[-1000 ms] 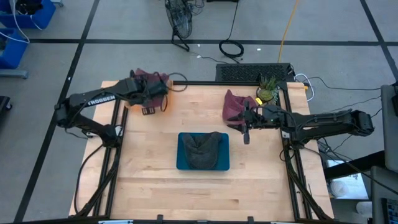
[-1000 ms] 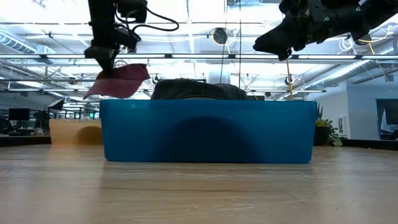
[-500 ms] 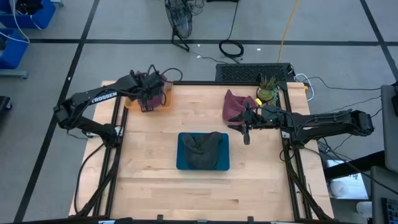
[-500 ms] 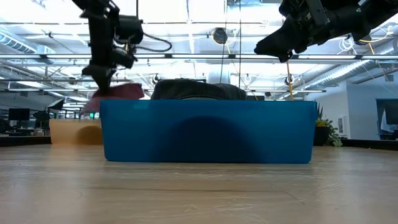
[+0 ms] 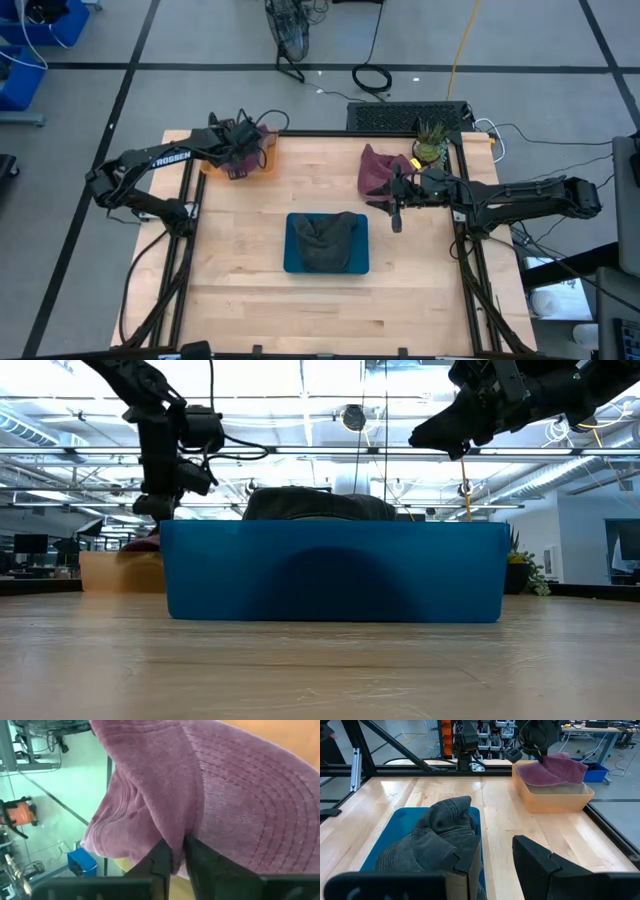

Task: Pick & Place hat
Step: Put the red cap into the orange bin

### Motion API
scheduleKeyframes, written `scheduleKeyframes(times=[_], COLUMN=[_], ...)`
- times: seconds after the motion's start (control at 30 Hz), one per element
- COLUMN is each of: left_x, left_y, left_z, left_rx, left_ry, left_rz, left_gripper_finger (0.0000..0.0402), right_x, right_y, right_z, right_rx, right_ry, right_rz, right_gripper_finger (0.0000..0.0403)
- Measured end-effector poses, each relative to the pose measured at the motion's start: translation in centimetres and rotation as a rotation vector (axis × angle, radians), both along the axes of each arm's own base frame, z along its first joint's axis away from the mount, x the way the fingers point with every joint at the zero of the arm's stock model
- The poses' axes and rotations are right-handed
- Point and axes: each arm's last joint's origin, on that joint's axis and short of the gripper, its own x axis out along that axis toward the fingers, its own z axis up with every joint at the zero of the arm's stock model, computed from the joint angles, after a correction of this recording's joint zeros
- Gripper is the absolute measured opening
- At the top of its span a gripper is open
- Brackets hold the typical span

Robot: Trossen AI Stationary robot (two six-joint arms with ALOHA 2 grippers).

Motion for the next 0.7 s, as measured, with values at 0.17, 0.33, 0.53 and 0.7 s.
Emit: scheduleKeyframes(times=[0.17, 0.33, 0.53, 0.7], left_x=[0.33, 0.76, 0.69, 0.65], left_y=[0.3, 0.61, 0.63, 0.78], left_z=[0.16, 0.39, 0.42, 0.55], left_rx=[0.032, 0.065, 0.082, 0.136], left_ry=[-0.041, -0.108, -0.077, -0.087], left_rz=[0.001, 0.014, 0.007, 0.072], left_gripper_finger=[0.0107, 0.0135, 0.0149, 0.015], right_x=[0.0, 0.01, 0.01, 0.01], right_y=[0.0, 0.0, 0.0, 0.0], right_z=[0.0, -0.01, -0.01, -0.01], right_rx=[-0.01, -0.01, -0.014, -0.014], right_ry=[0.001, 0.001, 0.001, 0.001], right_rz=[0.002, 0.002, 0.003, 0.003], right_gripper_finger=[0.01, 0.01, 0.01, 0.01])
